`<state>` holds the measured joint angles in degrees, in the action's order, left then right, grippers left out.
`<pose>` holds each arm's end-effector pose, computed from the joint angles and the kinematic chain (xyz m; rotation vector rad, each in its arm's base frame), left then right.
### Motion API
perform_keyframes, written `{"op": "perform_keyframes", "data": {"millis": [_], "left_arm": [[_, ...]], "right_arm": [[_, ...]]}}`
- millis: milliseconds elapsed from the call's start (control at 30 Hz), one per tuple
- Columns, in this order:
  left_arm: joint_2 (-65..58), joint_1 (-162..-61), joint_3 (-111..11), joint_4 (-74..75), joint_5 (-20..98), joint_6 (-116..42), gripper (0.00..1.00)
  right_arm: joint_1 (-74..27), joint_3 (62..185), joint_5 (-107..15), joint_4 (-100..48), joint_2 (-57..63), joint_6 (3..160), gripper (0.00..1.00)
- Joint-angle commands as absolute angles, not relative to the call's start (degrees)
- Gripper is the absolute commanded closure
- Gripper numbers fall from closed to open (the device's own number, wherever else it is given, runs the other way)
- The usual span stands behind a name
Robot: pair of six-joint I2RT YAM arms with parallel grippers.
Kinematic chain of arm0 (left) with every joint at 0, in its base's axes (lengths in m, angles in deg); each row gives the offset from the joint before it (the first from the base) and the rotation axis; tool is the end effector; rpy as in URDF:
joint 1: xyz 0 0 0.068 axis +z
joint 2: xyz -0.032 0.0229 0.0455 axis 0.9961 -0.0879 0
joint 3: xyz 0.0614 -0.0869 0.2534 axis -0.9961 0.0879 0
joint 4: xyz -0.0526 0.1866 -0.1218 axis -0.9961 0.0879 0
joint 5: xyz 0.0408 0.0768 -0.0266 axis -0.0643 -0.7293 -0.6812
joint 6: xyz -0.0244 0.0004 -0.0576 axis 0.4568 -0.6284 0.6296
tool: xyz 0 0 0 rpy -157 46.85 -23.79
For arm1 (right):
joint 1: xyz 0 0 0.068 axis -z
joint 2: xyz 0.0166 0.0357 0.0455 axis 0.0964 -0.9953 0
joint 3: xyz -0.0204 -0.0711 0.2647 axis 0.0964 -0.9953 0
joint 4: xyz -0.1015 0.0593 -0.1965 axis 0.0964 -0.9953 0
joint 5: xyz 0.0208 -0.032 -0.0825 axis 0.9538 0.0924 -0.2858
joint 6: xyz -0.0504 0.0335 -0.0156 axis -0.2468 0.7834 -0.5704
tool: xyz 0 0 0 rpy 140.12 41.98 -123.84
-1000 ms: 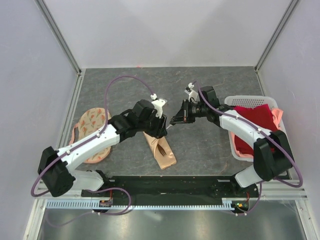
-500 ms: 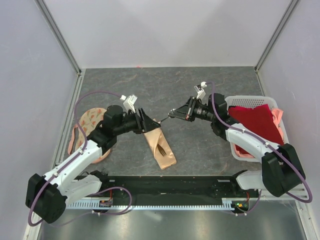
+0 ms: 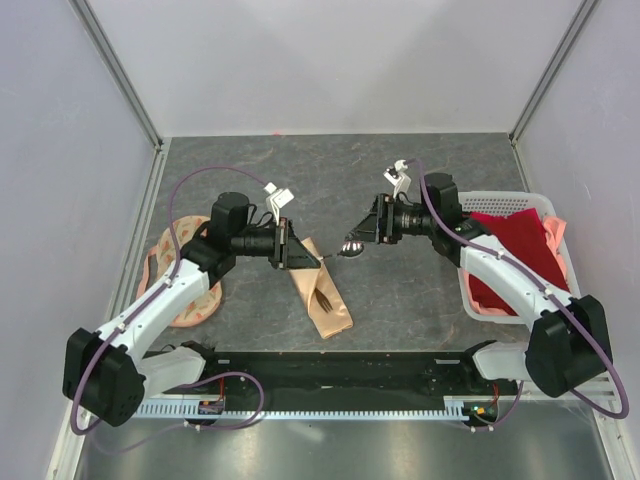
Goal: Fold the napkin into a case and place the utensils inside
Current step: Pass from the right arm to the left, then pass from the left arm to the right
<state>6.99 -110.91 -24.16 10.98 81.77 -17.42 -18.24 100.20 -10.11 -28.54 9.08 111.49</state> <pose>0.1811 -0.1294 0.2976 0.5166 2.1338 -1.5044 0.2303 0.1372 0.2981 -0.2882 2.1691 1.3984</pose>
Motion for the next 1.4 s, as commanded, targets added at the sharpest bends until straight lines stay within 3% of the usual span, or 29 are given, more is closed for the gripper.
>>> {"op": "perform_keyframes", "data": {"millis": [0, 167, 567, 700, 767, 867, 967, 1000, 1133, 1267, 1367], "left_arm": [[9.48, -110.71, -27.54, 24.93, 86.58, -33.99, 0.92], [11.33, -110.71, -28.06, 28.89, 86.94, -39.01, 0.92], [11.51, -112.29, -28.42, 28.82, 88.07, -40.86, 0.93], [11.51, -112.91, -28.51, 28.2, 88.69, -40.25, 0.93], [11.86, -112.91, -28.59, 28.2, 88.6, -40.24, 0.93], [11.95, -112.91, -29.38, 27.85, 85.02, -39.37, 0.93], [12.3, -112.12, -29.65, 26.62, 70.97, -32.97, 0.76], [12.47, -111.25, -29.21, 24.88, 67.63, -28.08, 0.64], [12.92, -109.92, -27.11, 23.54, 47.96, -17.15, 0.55], [8.89, -107.46, -24.91, 19.77, 45.88, -11.6, 0.56], [4.58, -106.93, -25.07, 16.16, 49.13, -10.02, 0.7]], "right_arm": [[-17.76, 104.35, -1.0, -43.03, 8.13, 97.05, 0.35], [-18.02, 103.74, 3.03, -46.3, 8.04, 94.84, 0.46], [-21.97, 102.86, 5.51, -46.21, 7.6, 95.72, 0.62], [-23.38, 102.95, 6.73, -46.21, 6.81, 95.81, 0.79], [-24.44, 102.6, 6.91, -46.21, 7.07, 95.98, 0.8], [-25.23, 101.89, 5.69, -46.21, 7.86, 96.5, 1.0], [-25.23, 99.44, -2.73, -45.69, 10.14, 102.09, 1.0], [-25.23, 96.73, -5.71, -44.55, 11.1, 104.92, 1.0], [-25.23, 85.22, -18.38, -37.27, 21.18, 120.12, 1.0], [-25.32, 77.29, -27.78, -34.35, 29.82, 130.06, 1.0], [-26.37, 72.63, -32.19, -33.38, 35.01, 136.05, 1.0]]}}
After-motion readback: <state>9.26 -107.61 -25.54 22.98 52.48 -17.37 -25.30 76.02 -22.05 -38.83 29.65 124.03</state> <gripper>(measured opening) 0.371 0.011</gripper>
